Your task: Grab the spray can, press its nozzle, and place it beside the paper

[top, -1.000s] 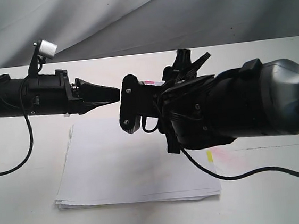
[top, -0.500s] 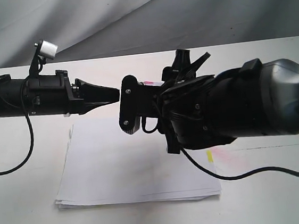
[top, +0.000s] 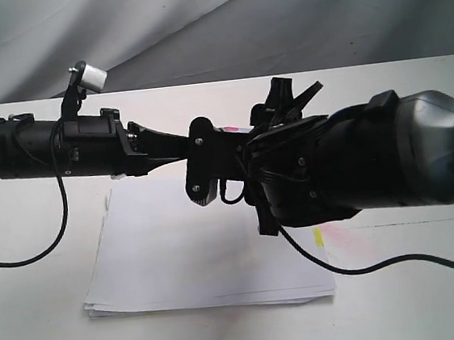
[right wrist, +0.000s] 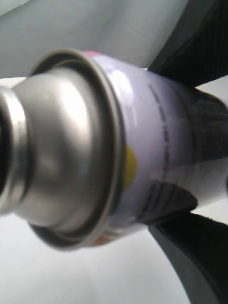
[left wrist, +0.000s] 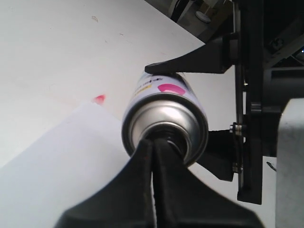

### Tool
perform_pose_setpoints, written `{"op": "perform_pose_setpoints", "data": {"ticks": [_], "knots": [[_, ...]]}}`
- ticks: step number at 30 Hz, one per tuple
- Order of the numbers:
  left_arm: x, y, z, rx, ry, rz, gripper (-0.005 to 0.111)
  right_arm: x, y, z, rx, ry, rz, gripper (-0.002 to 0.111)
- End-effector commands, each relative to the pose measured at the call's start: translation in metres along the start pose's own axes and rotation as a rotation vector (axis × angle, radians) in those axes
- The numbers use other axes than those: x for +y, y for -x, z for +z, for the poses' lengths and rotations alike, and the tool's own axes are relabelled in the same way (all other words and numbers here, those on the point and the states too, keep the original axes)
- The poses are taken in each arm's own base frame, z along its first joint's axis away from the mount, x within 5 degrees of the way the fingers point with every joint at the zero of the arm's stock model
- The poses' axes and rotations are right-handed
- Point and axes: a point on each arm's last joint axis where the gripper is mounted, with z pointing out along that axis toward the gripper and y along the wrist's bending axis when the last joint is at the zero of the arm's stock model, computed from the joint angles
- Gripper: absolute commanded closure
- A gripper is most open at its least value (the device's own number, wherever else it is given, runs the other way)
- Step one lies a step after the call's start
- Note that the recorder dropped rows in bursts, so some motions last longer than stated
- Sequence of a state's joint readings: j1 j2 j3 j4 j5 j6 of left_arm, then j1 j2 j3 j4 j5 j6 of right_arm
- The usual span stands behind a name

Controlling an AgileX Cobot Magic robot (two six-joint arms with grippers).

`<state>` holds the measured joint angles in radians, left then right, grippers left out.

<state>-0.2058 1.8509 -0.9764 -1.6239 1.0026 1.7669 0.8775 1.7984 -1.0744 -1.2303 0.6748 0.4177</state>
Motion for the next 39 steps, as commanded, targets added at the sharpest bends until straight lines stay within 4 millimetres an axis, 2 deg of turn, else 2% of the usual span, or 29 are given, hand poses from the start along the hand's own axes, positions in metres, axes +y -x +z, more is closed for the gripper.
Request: {"op": "perform_pose_setpoints", "data": {"ticks": [1,15,25,39], "knots": [[-0.003,0.001,0.004,0.004,-0.009,0.005,0.107,-0.006,0.006,-0.004,-0.056,-0.020,-0.019,0.108],[-0.009,0.003,0.011,-0.013,-0.020,0.002,0.107,-0.006,0.006,-0.004,-0.058,-0.020,-0.021,0.108],[0.001,-0.011,0.020,0.003,-0.048,-0.048,0.107,-0.006,0.006,-0.004,-0.058,-0.020,-0.021,0.108],[0.002,-0.008,0.020,-0.026,-0.033,-0.048,0.107,-0.006,0.006,-0.004,-0.058,-0.020,-0.024,0.108]]}}
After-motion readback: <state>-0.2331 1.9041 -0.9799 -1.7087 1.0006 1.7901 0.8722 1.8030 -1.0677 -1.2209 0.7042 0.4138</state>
